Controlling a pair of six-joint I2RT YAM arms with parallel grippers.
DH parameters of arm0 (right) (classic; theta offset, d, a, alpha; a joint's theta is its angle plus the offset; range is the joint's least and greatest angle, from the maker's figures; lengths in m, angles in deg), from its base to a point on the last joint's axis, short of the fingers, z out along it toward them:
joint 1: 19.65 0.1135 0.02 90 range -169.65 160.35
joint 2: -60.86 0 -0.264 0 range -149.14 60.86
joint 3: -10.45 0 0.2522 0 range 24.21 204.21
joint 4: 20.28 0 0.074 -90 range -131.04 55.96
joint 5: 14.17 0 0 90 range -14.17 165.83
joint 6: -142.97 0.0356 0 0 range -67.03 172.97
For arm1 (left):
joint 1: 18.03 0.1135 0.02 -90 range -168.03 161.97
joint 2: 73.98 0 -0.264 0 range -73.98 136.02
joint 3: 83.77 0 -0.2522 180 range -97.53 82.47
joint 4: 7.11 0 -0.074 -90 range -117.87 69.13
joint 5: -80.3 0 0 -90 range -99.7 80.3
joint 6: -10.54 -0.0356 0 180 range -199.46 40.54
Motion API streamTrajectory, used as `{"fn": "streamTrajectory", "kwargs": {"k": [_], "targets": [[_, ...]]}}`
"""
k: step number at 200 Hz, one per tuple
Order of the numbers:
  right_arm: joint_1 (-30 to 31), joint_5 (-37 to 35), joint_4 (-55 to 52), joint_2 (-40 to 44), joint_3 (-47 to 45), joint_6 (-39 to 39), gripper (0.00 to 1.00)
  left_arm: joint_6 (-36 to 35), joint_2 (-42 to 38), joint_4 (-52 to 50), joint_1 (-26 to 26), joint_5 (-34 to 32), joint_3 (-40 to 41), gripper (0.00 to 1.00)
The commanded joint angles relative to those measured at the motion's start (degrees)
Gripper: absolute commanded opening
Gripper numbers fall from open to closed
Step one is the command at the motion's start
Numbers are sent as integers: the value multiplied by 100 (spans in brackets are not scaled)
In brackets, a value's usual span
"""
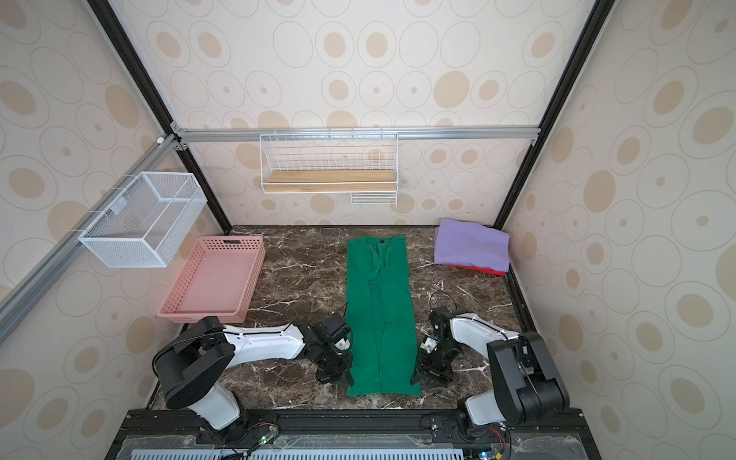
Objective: Fold and stack t-shirts
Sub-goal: Fold the T-shirt.
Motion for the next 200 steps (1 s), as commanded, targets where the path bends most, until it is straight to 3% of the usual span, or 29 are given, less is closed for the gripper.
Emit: {"fn": "streamTrajectory", "kwargs": {"k": [1,35,52,68,123,200], "targets": [[-17,53,341,-198,-114,6,43,-225,75,-579,-54,-305,-19,0],[-17,141,684,-433,-196,119,36,-300,9,-703,-61,-324,-36,0],[-17,167,743,-491,-191,131,12,-350,-39,-825,-56,-349,-73,0],[-9,187,652,-457,-125,103,0,-384,-76,-916,-51,-389,-113,0],[10,182,-362,154,528,-5,0,-812,-209,-2381,-53,-1137,-908,0],[18,135,-831,24,1336,-159,0,-1018,-158,-2978,-22,-1542,-1555,0]]}}
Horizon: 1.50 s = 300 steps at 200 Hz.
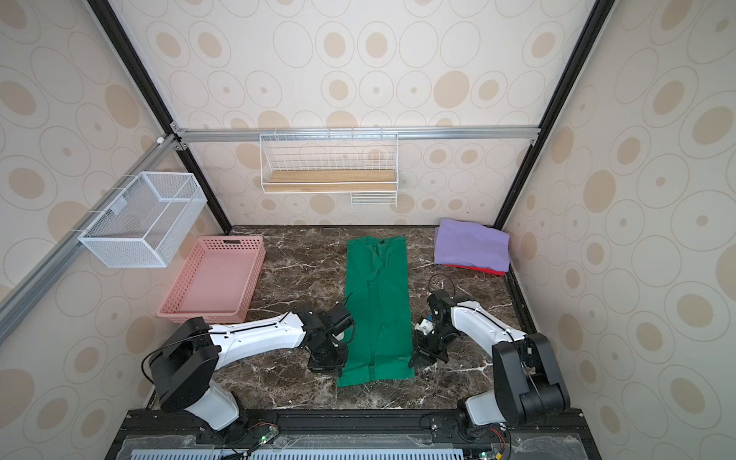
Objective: Fold and stack t-shirts
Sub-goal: Fold the T-shirt.
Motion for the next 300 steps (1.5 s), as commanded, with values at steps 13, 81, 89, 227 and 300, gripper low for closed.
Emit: {"fn": "streamTrajectory", "kwargs": {"k": [13,81,89,227,300], "targets": [[17,-179,-349,-203,478,-115,0,-295,25,-914,69,-568,-592,0],[14,-237,-365,-1026,1727,-171,0,-951,349,-1632,945,-999,-1811,0],[19,-264,-385,-1119,1881,-189,0,-1051,459,-1714,975,-1061,-1958,0],[-209,-434,-768,-2450,3815,-560,0,-1970,2029,-2400,1822,-1230,-4211,0],[-298,-461,-700,-3034,4473,-439,0,-2382,3036,-2723,1948,-1125,-5469,0]]}}
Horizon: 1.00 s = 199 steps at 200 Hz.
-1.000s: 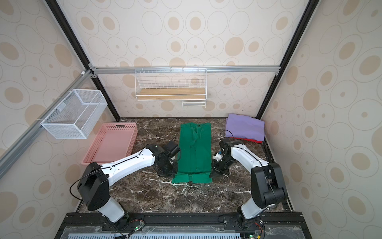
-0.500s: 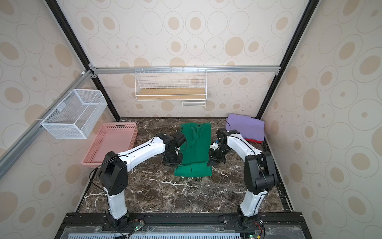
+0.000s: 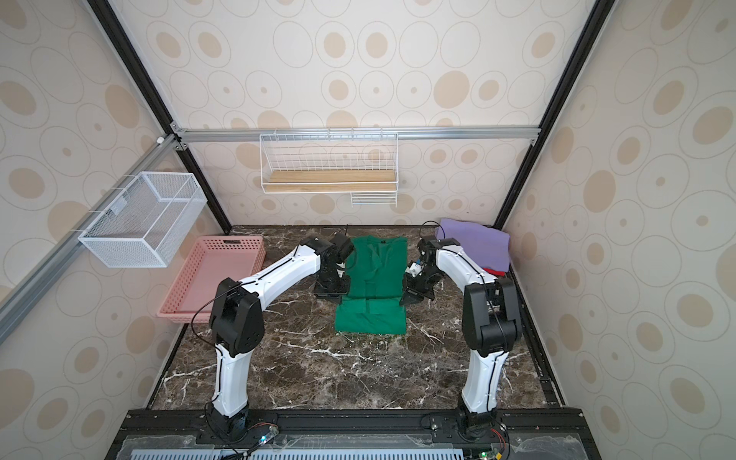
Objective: Fold and stack t-shirts
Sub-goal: Fold the T-shirt.
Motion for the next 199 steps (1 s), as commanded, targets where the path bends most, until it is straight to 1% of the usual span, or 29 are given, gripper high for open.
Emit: {"fn": "streamTrajectory", "kwargs": {"k": [1,60,84,117,146,193,199], "targets": [[-51,-85,-137,-168,261,-2,0,-305,265,-372,70,-30,-475,0],[-215,-63,-69,-609,602,44,0,-501,674,-400,413,131,-848,0],[-231,-41,5,-657,566,67,0,-528,819,-347,544,230,-986,0],[-229,-6,-23,-901,805,69,0,-572,1049,-191,545,417,-1163,0],[-230,-46,-34,-1114,1036,126,0,-575,1200,14,542,562,-1093,0],[-229,-118,202,-1143,824,244,0,-721,1543,11,560,528,-1338,6],[-375,-103,247,-1127,764,260,0,-735,1579,7,561,528,-1370,7]]}}
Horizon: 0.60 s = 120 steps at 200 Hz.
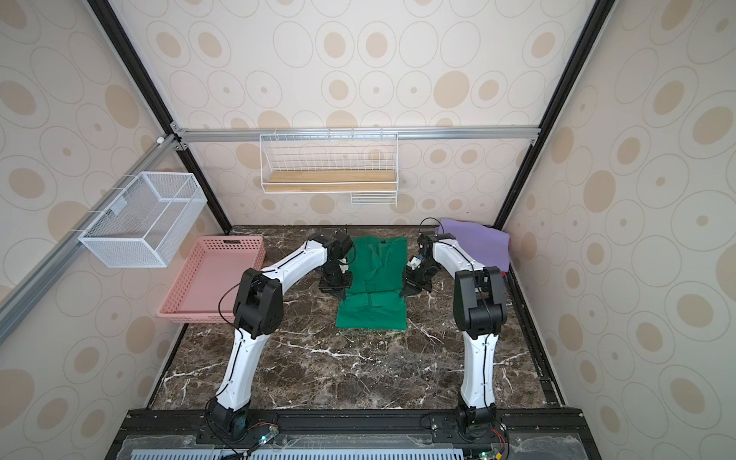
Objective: Fold and stack t-shirts
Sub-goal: Fold the T-shirt.
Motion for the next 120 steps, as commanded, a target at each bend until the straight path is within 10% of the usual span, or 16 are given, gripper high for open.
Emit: {"fn": "streamTrajectory", "kwargs": {"k": [1,34,67,120], "targets": [[-187,-68,81,-66,-146,99,0,-202,177,-28,60,6,-324,7],[-235,-135,172,-96,-317,70,0,-304,342,-75,68,-14,-450,26],[-246,-82,259,-115,-436,42,27,-412,181,-59,63,-298,-375,54],[-248,-259,-128,557,-347,-143,29,215,-1518,612,-58,-520,1072,58]]}}
